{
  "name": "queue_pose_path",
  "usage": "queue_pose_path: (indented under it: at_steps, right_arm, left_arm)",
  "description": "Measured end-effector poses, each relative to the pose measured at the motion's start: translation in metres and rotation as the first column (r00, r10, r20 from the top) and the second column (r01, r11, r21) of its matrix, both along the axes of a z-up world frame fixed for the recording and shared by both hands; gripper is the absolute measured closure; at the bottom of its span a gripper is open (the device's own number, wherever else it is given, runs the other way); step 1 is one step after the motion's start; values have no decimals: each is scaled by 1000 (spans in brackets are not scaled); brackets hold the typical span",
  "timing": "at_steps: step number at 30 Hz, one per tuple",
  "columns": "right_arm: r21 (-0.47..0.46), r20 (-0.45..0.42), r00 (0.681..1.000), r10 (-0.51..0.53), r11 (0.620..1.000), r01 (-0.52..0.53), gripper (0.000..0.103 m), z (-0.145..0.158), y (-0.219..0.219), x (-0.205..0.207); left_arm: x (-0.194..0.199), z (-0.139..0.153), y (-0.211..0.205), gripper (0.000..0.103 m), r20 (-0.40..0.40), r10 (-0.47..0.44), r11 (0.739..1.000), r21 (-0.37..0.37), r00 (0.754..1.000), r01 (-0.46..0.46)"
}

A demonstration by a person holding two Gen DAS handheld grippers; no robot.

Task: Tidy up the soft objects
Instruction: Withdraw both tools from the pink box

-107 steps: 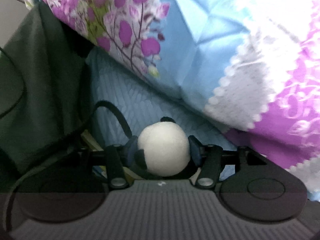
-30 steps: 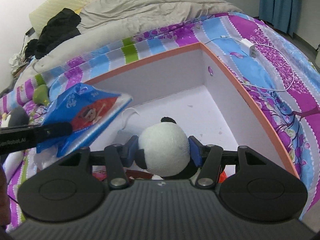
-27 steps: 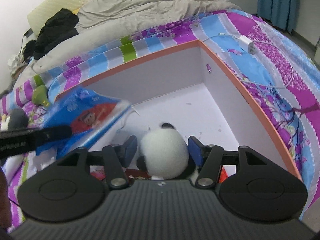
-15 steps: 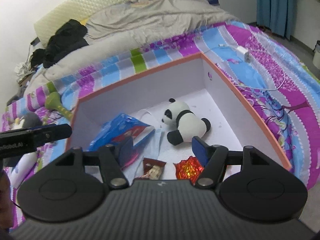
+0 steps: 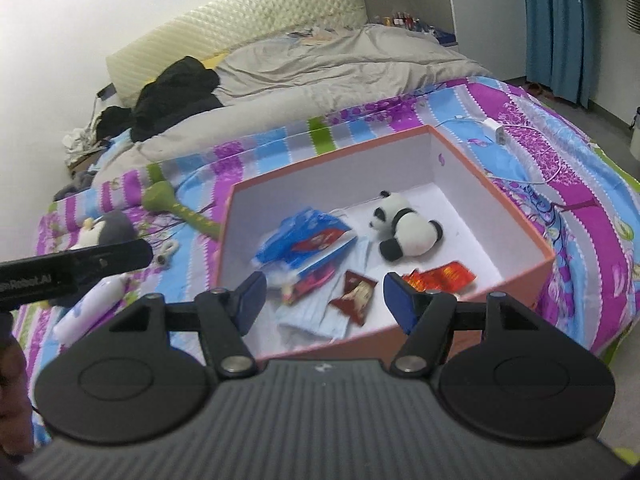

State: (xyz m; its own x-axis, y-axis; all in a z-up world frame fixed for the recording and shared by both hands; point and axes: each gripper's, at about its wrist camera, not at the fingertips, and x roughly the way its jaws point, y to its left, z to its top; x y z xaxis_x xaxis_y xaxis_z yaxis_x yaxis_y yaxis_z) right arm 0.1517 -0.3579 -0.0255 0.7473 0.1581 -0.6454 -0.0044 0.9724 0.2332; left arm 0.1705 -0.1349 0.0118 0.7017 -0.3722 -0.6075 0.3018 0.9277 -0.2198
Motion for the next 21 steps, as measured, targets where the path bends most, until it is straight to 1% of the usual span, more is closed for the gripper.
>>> queue_pose_path:
  at_steps: [5,10,14,21]
  right_arm:
    - [7,23,999,22,1000,-22,36,5,20,-34]
    - [10,40,998,51,999,-51,36,8,42,-60]
    - [13,48,996,80,997,-81,36,7,61,-76]
    - [5,54,990,134,991,-135,36,2,93,-95]
  left_arm:
    - [-41,7,20,49,21,15,1000,-9,1000,-15]
    - [-73,7,41,49,22,36,999,-20,999,-35]
    - [-92,6,58,49,26,52,998,-25,998,-51]
    - [-119,2,92,49,34,114,993,-27,993,-113]
